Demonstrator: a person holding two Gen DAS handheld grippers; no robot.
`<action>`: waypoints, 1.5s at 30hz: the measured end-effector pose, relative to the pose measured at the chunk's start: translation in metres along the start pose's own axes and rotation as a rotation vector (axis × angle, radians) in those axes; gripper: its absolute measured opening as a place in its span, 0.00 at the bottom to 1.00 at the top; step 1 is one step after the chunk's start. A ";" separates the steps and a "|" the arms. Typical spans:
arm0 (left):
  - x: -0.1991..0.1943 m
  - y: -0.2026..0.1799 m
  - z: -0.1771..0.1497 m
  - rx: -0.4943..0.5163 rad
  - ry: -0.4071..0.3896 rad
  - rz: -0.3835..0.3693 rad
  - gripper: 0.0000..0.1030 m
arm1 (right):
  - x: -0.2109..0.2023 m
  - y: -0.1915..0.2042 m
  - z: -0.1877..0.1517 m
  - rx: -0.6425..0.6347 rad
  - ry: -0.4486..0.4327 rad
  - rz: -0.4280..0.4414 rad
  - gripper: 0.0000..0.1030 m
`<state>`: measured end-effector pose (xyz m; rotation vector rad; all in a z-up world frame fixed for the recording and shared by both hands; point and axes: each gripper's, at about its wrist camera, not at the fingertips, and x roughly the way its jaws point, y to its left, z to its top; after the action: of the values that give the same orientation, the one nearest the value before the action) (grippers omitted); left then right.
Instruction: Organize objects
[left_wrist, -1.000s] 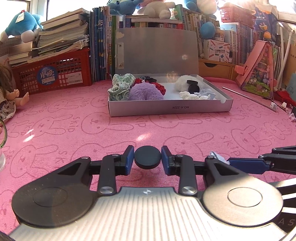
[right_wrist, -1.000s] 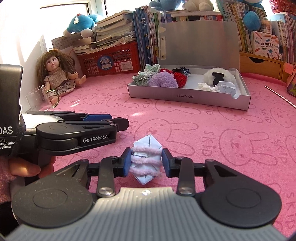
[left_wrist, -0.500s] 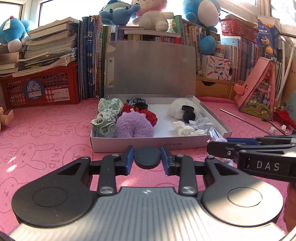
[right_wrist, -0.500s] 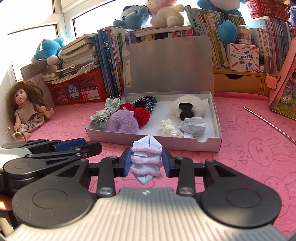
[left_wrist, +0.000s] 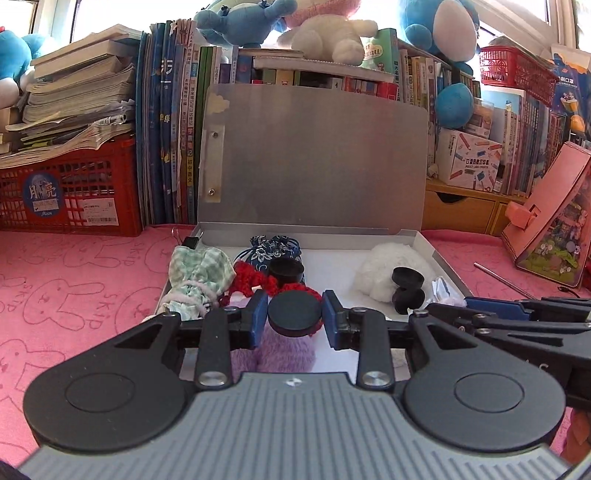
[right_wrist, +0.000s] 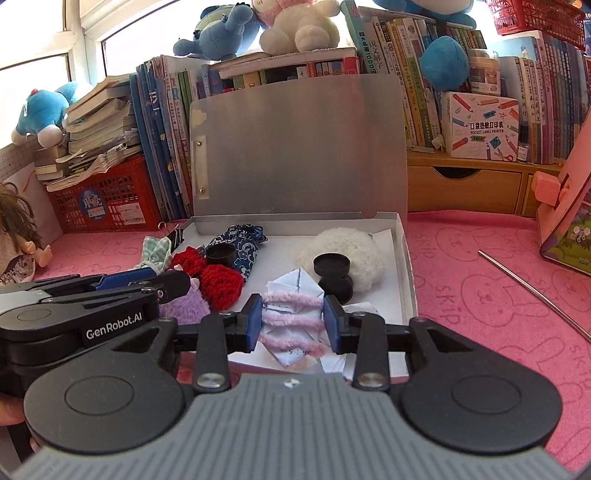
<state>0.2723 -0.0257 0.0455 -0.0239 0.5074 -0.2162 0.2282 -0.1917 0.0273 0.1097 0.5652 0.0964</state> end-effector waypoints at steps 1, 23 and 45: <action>0.006 0.001 0.002 -0.008 0.004 0.008 0.36 | 0.004 0.000 0.002 -0.001 0.000 -0.006 0.39; -0.074 0.003 -0.034 0.022 0.002 0.013 0.92 | -0.058 -0.009 -0.036 0.028 -0.050 -0.042 0.78; -0.124 0.013 -0.131 0.005 0.147 0.060 1.00 | -0.102 0.022 -0.130 -0.054 0.081 -0.095 0.85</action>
<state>0.1052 0.0172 -0.0107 0.0118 0.6534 -0.1615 0.0710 -0.1719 -0.0244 0.0261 0.6470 0.0234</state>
